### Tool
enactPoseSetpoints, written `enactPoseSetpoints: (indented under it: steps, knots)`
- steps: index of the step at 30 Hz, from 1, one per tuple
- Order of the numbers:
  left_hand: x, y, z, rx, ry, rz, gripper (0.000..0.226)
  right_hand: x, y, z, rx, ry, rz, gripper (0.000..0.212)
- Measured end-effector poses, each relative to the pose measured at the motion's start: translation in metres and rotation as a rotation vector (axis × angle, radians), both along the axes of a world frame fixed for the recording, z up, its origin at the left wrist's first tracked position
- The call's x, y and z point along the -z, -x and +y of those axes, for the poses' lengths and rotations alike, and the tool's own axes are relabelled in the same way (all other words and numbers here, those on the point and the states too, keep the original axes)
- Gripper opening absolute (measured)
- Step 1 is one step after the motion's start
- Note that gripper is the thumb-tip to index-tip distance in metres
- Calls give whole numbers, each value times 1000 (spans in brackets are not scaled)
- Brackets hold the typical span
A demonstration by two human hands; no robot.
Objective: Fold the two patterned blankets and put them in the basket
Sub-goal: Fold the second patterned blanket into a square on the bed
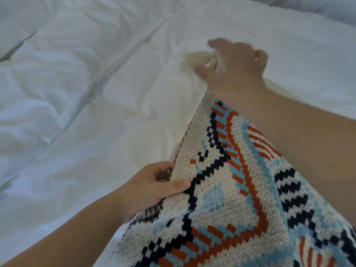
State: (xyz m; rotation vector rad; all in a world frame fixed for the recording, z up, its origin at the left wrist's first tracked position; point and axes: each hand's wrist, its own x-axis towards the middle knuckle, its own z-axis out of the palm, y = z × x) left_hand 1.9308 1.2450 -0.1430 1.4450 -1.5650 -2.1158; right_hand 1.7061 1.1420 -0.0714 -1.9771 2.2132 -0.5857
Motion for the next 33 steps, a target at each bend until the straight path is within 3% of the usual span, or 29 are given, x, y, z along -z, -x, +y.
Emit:
enactPoseSetpoints:
  steps: [2, 4, 6, 12, 15, 19, 22, 25, 29, 33]
  knots:
    - [-3, -3, 3, -44, -15, 15, 28, 21, -15, 12, -163, -108, 123, 66]
    - [-2, -6, 4, -59, -36, -12, 43, 42, -25, 19, -237, -230, 182, 71]
    - [-3, -10, 7, -50, -38, -31, 64, 58, -31, 24, -259, -295, 171, 74]
    - [2, -40, 32, 8, -32, 39, 77, 82, -39, 36, -270, -333, 71, 80]
    - [0, -50, 50, 37, 85, -59, 58, 87, -51, 56, -320, -334, -32, 81]
    - [5, -67, 72, -19, -4, -122, 28, 92, -82, 97, -561, -369, -47, 78]
    - [17, -80, 87, -148, 77, -148, 25, 105, -95, 118, -697, -305, 62, 72]
    - [15, -83, 105, -340, 64, -58, 33, 109, -104, 118, -720, -183, 107, 64]
    - [13, -83, 121, -350, 139, -47, 35, 103, -118, 107, -761, -246, 204, 53]
    - [14, -85, 130, -445, -22, 4, 44, 102, -123, 105, -761, -249, 209, 49]
